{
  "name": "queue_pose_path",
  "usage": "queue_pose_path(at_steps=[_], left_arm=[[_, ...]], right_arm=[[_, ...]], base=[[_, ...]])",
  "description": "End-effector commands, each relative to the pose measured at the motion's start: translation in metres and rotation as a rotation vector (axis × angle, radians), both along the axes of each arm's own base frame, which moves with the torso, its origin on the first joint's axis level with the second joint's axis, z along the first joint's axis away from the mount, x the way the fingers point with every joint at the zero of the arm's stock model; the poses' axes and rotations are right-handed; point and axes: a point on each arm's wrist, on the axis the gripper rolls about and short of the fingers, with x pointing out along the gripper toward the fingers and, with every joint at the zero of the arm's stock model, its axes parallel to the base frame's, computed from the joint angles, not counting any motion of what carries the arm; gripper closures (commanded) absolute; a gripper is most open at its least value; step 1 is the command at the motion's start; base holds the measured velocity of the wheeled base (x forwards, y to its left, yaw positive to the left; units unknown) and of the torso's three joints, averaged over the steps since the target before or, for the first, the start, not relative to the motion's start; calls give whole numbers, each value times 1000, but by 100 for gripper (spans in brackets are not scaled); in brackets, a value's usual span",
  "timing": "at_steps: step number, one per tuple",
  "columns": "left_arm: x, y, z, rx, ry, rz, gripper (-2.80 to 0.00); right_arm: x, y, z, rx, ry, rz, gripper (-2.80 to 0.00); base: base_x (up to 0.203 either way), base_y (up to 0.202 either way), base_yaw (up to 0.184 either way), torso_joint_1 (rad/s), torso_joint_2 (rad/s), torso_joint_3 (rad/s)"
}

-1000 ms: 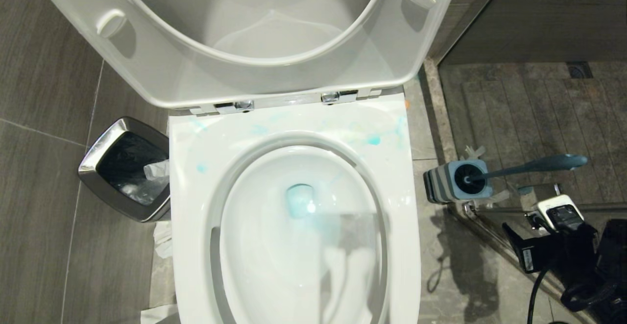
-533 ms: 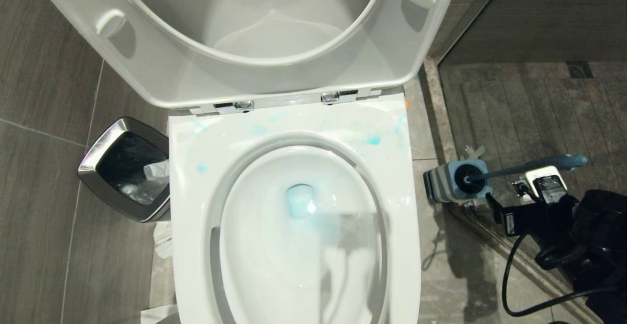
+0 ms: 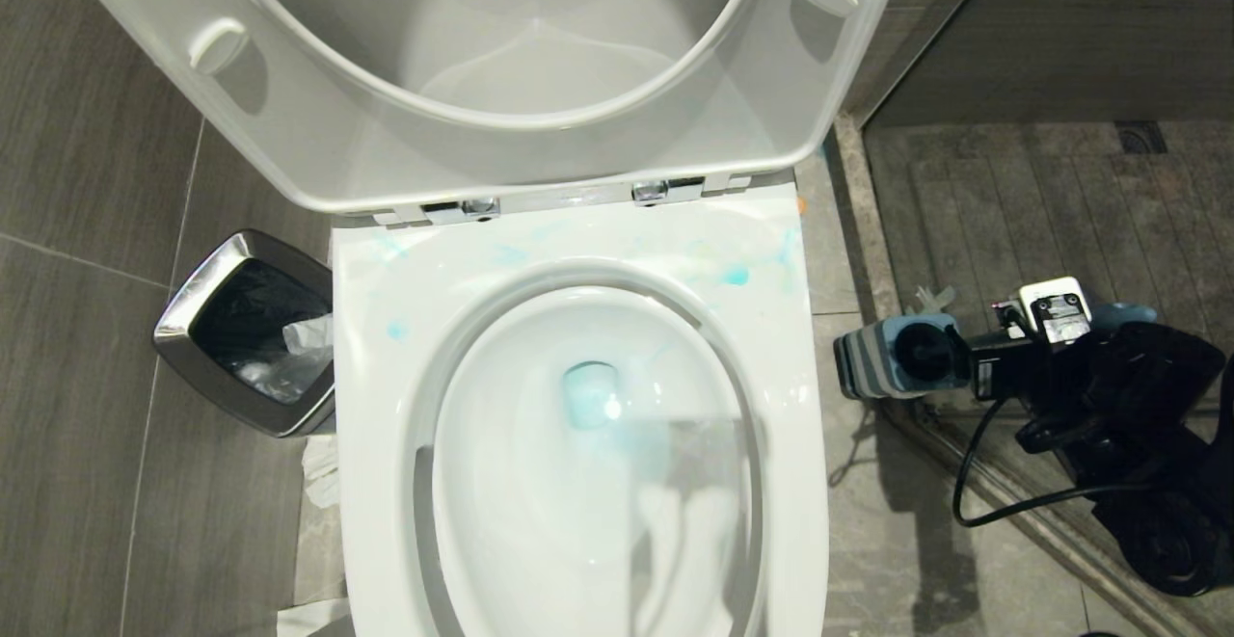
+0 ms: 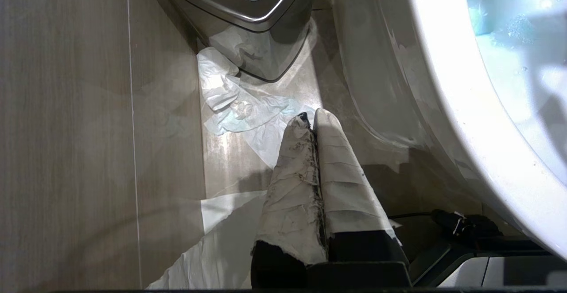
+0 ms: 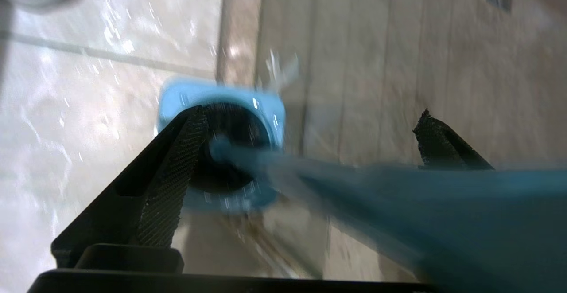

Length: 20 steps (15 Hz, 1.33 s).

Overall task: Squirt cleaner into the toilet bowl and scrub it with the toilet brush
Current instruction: Scrub the toilet bowl

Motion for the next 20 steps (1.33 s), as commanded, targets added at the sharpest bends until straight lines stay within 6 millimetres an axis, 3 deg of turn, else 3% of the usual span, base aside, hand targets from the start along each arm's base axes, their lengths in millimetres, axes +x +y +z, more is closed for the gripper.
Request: queue_pose_path(at_steps=[1, 11, 12, 20], left_arm=[[0, 0, 0, 0, 0, 0, 0], [0, 0, 0, 0, 0, 0, 0], [0, 0, 0, 0, 0, 1, 0], [0, 0, 0, 0, 0, 0, 0]], right_arm=[[7, 1, 3, -7, -30, 53, -280], [5, 3, 31, -20, -126, 77, -280], [3, 3, 36, -20, -143, 78, 0], [-6, 3, 54, 64, -216, 83, 0]], base=[[0, 0, 0, 0, 0, 0], [0, 0, 0, 0, 0, 0], [0, 0, 0, 0, 0, 0], [0, 0, 0, 0, 0, 0]])
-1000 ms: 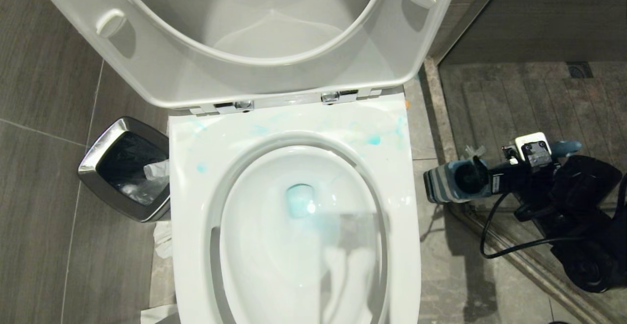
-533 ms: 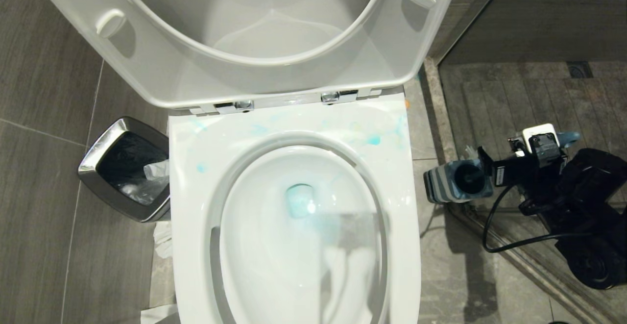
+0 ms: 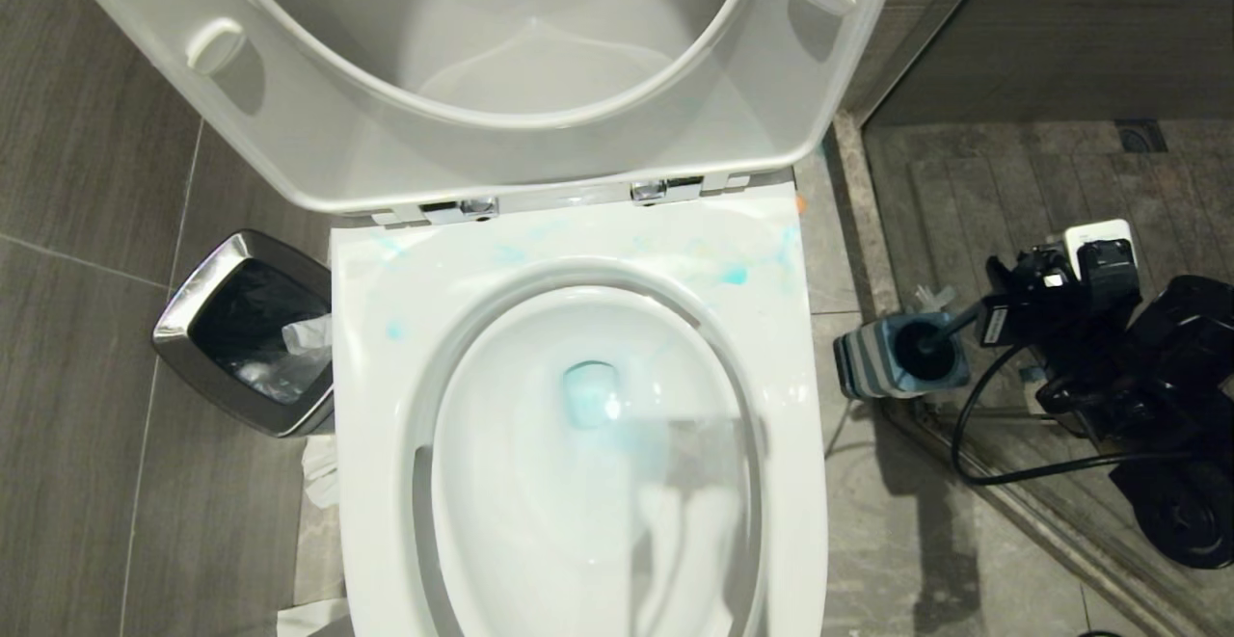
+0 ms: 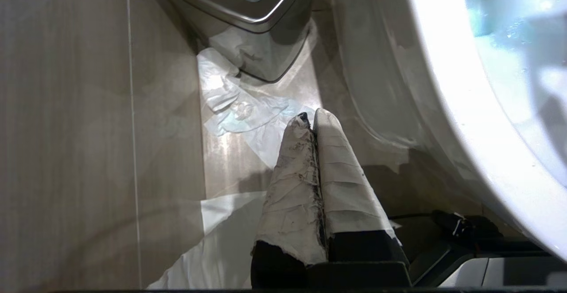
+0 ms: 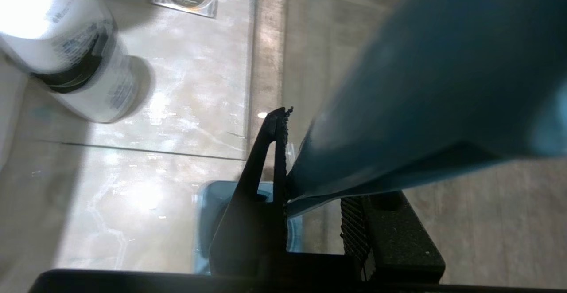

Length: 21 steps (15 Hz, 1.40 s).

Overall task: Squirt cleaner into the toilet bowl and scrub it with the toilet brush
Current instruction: Scrub the toilet bowl

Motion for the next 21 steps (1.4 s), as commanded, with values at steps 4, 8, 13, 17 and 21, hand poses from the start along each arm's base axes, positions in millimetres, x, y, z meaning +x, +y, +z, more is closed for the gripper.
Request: queue_pose_path(at_steps=[4, 8, 13, 17, 21], left_arm=[[0, 0, 0, 0, 1, 0, 0], [0, 0, -1, 0, 3, 0, 0], [0, 0, 0, 0, 1, 0, 0], [0, 0, 0, 0, 3, 0, 0], [0, 0, 0, -2, 1, 0, 0]], right_arm=[[-9, -1, 12, 31, -45, -1, 0], [-33, -1, 10, 27, -15, 0, 0], [-90, 0, 48, 26, -122, 41, 0], [-121, 3, 69, 24, -127, 66, 0], [-163, 6, 100, 25, -18, 101, 0]], base=[[0, 0, 0, 0, 0, 0], [0, 0, 0, 0, 0, 0], [0, 0, 0, 0, 0, 0], [0, 0, 0, 0, 0, 0], [0, 0, 0, 0, 0, 0]])
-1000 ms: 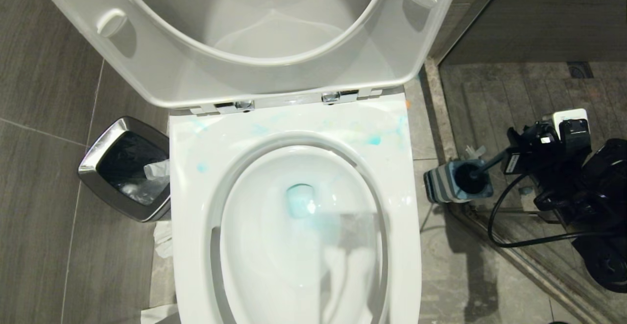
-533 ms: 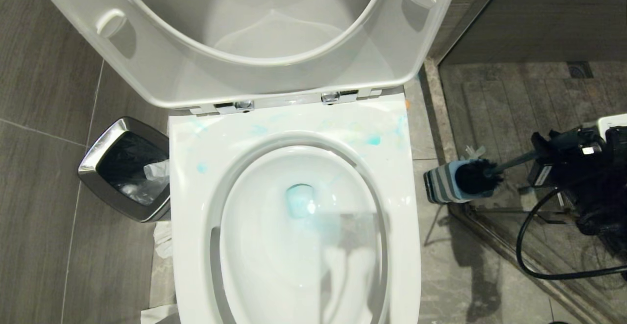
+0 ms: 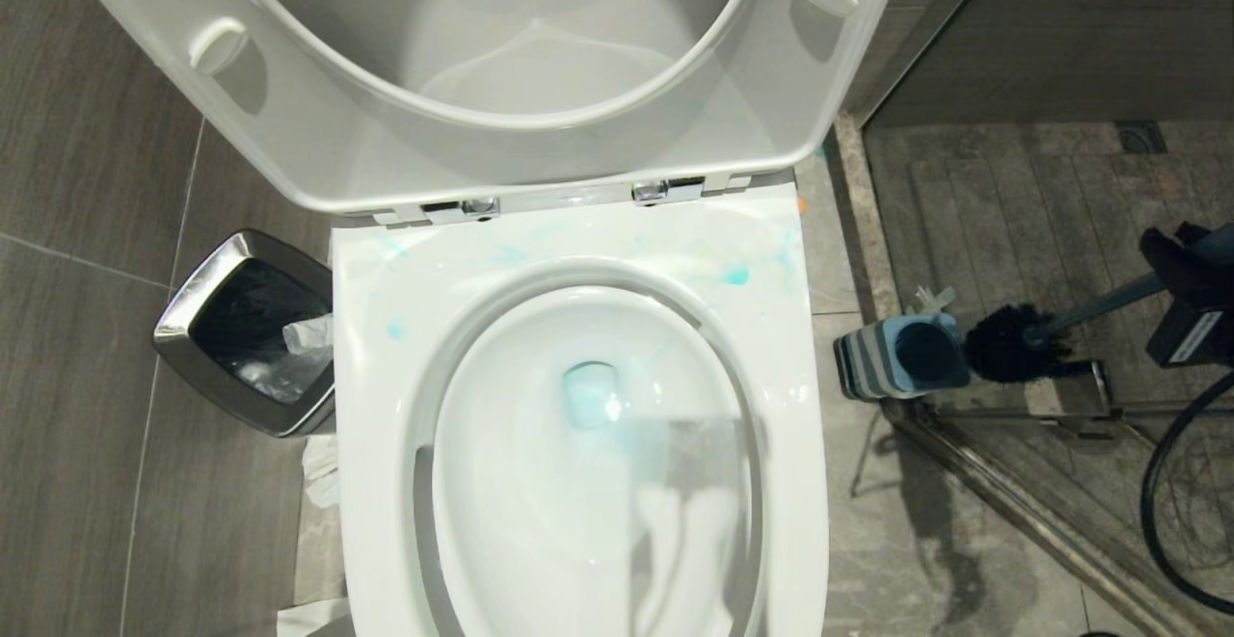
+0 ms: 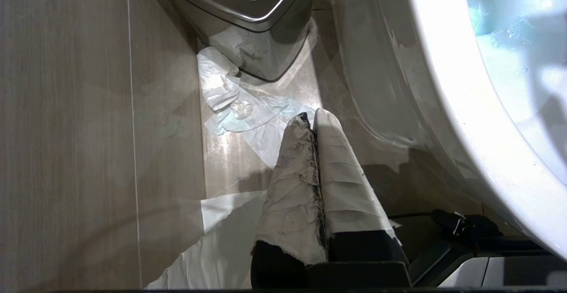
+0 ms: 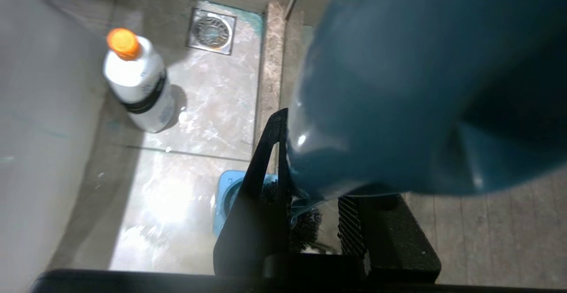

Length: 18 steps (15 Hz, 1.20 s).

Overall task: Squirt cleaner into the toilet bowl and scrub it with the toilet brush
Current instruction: Scrub the toilet bowl

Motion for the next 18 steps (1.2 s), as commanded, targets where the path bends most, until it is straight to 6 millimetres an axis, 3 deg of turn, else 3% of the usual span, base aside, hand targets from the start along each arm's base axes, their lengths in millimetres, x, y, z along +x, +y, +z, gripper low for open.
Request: queue_pose_path(at_steps=[1, 4, 7, 12, 18], left_arm=[[0, 0, 0, 0, 0, 0, 0], [0, 0, 0, 0, 0, 0, 0], [0, 0, 0, 3, -2, 0, 0], [0, 0, 0, 4, -2, 0, 0], [0, 0, 0, 4, 1, 0, 0]], right_arm=[[-36, 2, 33, -4, 46, 31, 0], [-55, 7, 65, -13, 125, 74, 0], [-59, 8, 83, -44, 140, 77, 0], [-37, 12, 89, 3, 171, 99, 0], [1, 26, 130, 110, 56, 155, 0]], base=[[0, 0, 0, 0, 0, 0], [0, 0, 0, 0, 0, 0], [0, 0, 0, 0, 0, 0], [0, 0, 0, 0, 0, 0], [0, 0, 0, 2, 2, 98]])
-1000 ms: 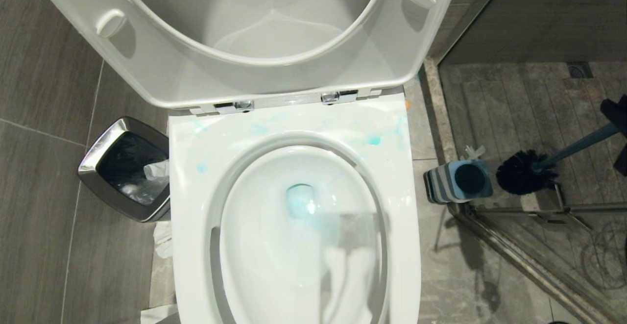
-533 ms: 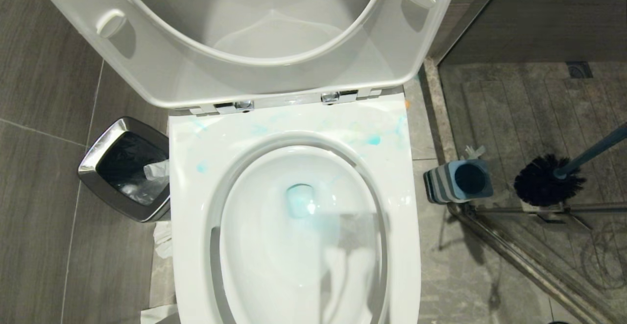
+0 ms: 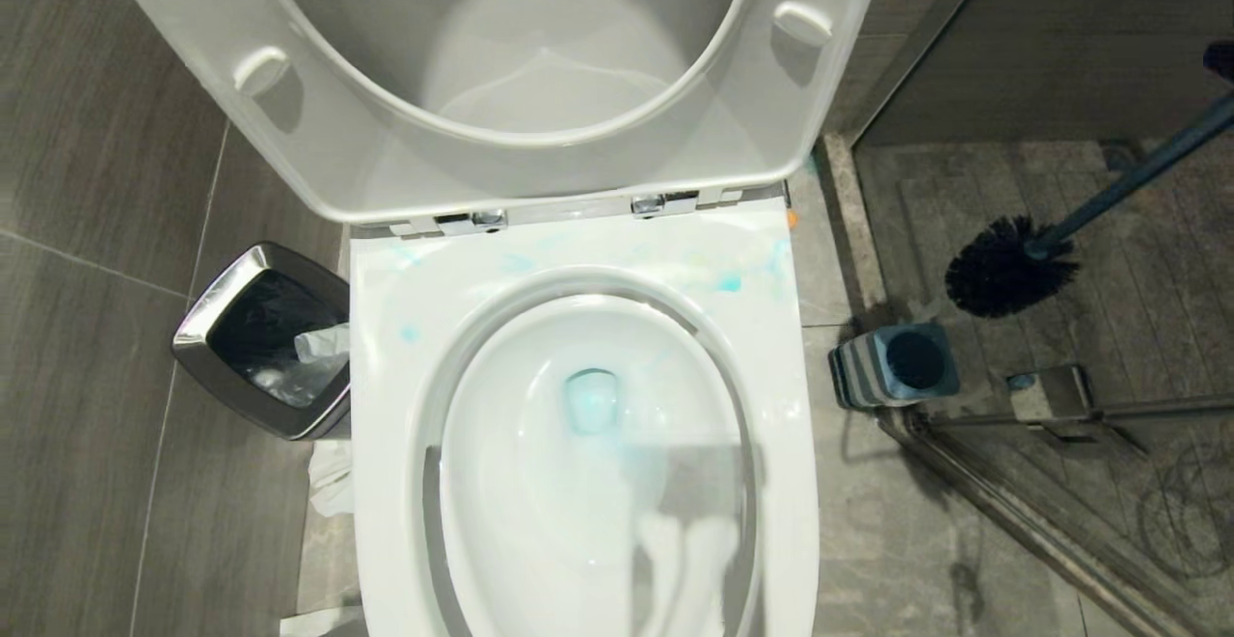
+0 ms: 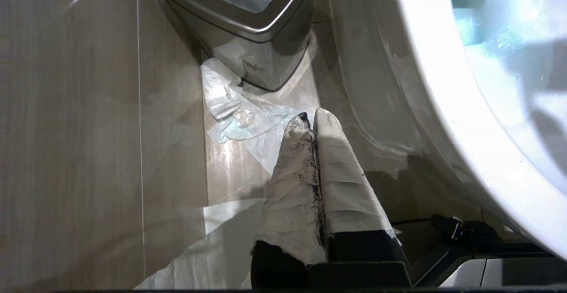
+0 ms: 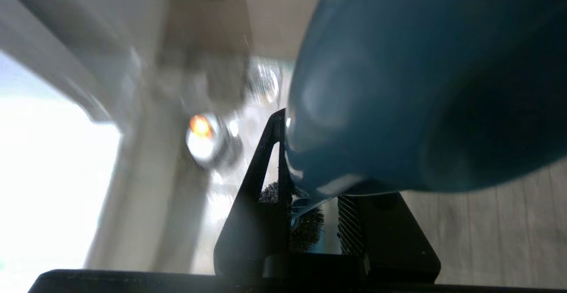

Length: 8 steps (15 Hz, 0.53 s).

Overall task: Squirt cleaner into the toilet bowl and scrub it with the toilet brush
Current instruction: Scrub the toilet bowl

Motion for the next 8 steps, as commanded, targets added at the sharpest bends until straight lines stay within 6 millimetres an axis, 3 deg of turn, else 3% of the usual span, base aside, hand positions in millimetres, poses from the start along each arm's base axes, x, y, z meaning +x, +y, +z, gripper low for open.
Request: queue_pose_path(at_steps=[1, 8], left_arm=[[0, 0, 0, 0, 2, 0, 0], [0, 0, 0, 2, 3, -4, 0]], right_arm=[[27, 11, 7, 0, 10, 16, 0], [41, 63, 49, 29, -70, 78, 0]], base=[[0, 0, 0, 9, 0, 196], [0, 0, 0, 4, 3, 201]])
